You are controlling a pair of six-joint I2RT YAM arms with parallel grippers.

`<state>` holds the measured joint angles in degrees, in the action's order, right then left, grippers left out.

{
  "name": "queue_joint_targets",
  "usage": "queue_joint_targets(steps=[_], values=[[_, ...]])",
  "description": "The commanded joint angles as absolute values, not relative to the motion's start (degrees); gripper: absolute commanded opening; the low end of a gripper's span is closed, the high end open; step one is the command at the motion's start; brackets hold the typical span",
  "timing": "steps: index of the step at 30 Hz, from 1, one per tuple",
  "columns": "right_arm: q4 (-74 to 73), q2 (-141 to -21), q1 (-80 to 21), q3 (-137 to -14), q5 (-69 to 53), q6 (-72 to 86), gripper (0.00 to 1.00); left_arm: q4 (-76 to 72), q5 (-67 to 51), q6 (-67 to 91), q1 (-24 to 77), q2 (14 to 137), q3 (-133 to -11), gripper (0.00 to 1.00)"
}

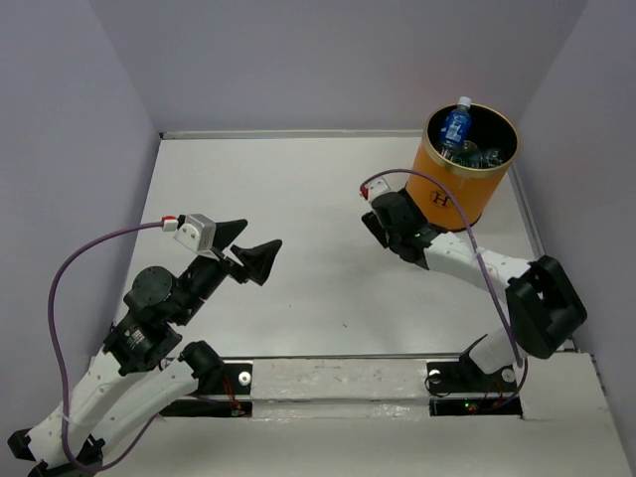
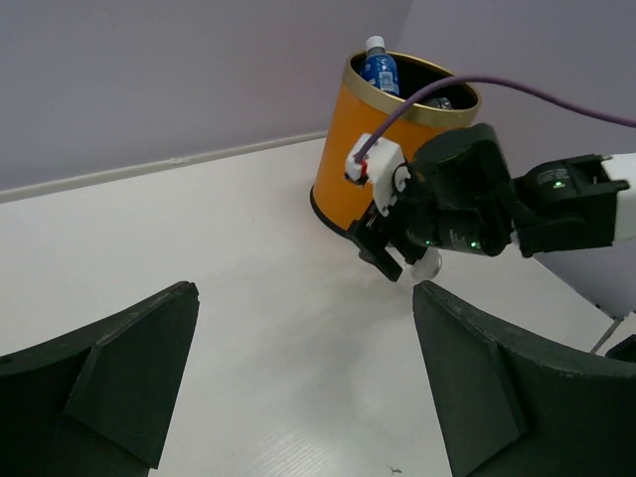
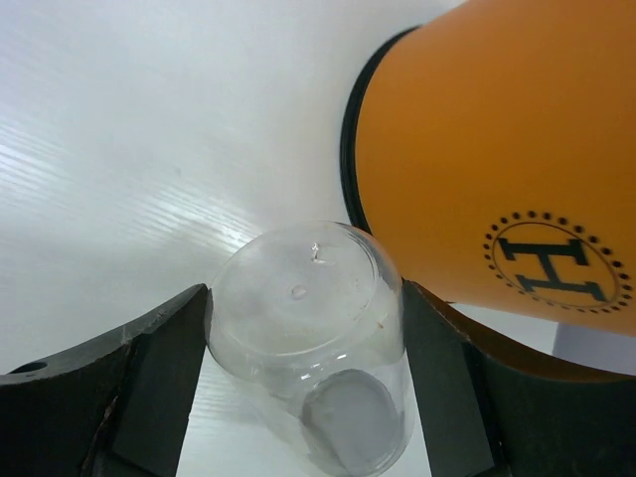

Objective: Put the plastic bottles in the bin

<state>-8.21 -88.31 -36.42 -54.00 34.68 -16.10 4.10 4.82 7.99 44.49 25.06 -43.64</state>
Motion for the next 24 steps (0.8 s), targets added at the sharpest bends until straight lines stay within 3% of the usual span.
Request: queue_joint_targets(steps=[1,8,15,18,24], values=[[-10.37,-77.99,-37.44,-57.13,28.49,-8.01,0.39,1.93,6.42,7.47,43.86,25.31,-43.68,0.99],[-10.46,-67.68,-37.44,-65.72,22.41,-5.18,0.4,1.93,5.89,7.65,43.51,26.46,-43.68,0.99],[-0.2,-72.15,-37.44,-83.48,36.18,-19.14,0.41,2.11,6.33,7.65,43.42,26.46,-43.51,0.99],[7.73,-75.23,-32.45,-85.42,37.62,-23.38,0.41,2.2,6.42,7.65,43.42,26.37,-43.51,0.99],[9.32,-82.17,-17.68,-88.15,37.17,-13.72,0.42,2.2,6.42,7.56,43.42,26.81,-43.42,0.99]])
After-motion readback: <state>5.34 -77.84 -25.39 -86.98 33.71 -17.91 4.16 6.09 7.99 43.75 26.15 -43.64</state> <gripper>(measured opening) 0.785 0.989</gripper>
